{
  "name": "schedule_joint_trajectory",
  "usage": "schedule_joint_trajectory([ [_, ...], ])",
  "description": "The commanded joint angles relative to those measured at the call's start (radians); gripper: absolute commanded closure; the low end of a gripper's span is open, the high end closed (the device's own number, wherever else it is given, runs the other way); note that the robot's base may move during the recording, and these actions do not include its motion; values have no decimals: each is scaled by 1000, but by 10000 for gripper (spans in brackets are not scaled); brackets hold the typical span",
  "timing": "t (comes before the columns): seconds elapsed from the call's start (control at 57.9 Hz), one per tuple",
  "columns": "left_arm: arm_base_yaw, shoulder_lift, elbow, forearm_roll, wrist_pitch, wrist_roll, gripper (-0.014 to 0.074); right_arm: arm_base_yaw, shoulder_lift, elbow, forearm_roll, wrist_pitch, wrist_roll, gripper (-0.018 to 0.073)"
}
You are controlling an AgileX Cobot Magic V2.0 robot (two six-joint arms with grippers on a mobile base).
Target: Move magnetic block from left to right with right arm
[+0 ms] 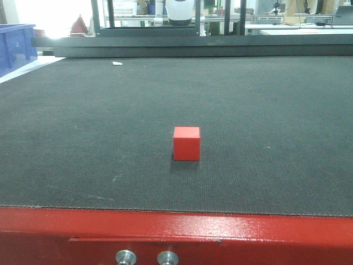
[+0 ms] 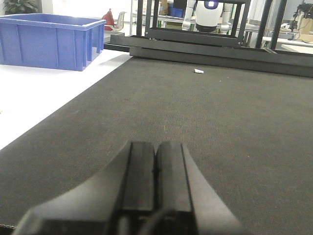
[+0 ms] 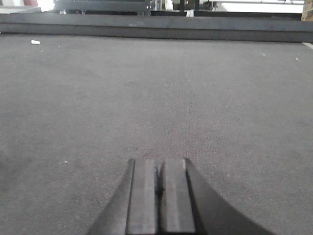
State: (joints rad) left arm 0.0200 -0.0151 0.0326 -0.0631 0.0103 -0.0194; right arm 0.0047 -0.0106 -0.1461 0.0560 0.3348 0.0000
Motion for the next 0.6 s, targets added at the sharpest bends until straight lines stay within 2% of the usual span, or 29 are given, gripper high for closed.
schedule_joint_trajectory([
  [0.0,-6,-9,7,-7,-92,-4,713,-3,2,-96,-7,18,0,504],
  [0.155,-6,-9,7,-7,-92,-4,713,-3,95,-175,0,169,0,504],
  [0.587,-6,-9,7,-7,-92,-4,713,-3,519,-394,3,355,0,504],
])
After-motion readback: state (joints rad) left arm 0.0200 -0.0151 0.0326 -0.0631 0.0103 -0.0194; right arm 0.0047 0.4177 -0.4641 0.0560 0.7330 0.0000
